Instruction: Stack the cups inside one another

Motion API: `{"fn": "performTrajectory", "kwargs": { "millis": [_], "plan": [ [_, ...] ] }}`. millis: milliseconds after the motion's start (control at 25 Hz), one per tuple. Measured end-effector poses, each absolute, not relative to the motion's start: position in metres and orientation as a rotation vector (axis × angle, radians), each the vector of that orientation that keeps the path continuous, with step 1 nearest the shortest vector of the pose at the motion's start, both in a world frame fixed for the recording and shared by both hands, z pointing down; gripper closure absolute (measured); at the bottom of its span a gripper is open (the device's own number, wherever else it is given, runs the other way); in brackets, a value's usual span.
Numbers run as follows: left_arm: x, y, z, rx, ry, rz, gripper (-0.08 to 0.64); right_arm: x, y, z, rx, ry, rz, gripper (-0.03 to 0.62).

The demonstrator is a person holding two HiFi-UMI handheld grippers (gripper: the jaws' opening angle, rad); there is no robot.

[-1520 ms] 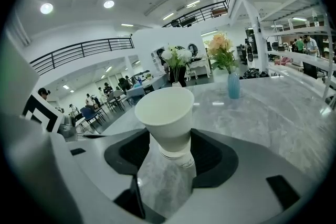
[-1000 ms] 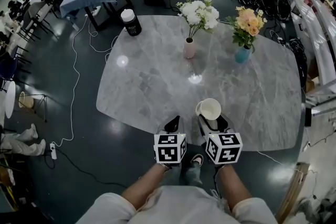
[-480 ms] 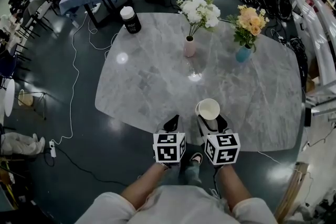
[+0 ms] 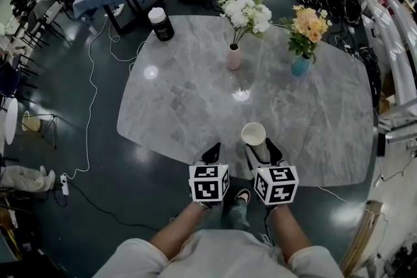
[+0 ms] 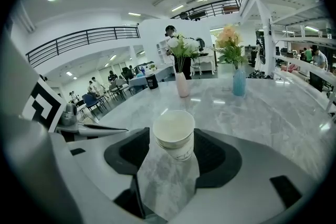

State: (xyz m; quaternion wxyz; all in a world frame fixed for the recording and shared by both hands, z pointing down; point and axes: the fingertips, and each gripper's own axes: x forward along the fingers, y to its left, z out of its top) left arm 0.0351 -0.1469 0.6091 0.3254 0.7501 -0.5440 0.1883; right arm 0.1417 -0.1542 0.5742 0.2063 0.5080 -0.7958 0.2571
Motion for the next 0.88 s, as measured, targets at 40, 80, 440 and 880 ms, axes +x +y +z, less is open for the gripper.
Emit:
{"fn": "performTrajectory", "kwargs": {
  "millis": [40,80,440,880],
  "plan": [
    [0.035,-0.146,0.609,1.965,-1.427,0.493,0.565,0.142,-0.153,0.573,1.418,-2.218,0.716,0.370],
    [0.035,-0.146,0.609,1.965,-1.428,0.491,0.565,0.143,-0.152,0.572,1.422,-2.219,0.715,0.370],
    [0.037,-0.142,0.594,1.984,-1.444,0.467,0.565,0.155,-0.150,0.553,1.518,-2.243,0.716,0.371],
    [0.040,-0.137,0.565,2.025,-1.486,0.421,0.565,0.181,-0.144,0.523,1.658,-2.244,0.665,0.506]
  ]
}}
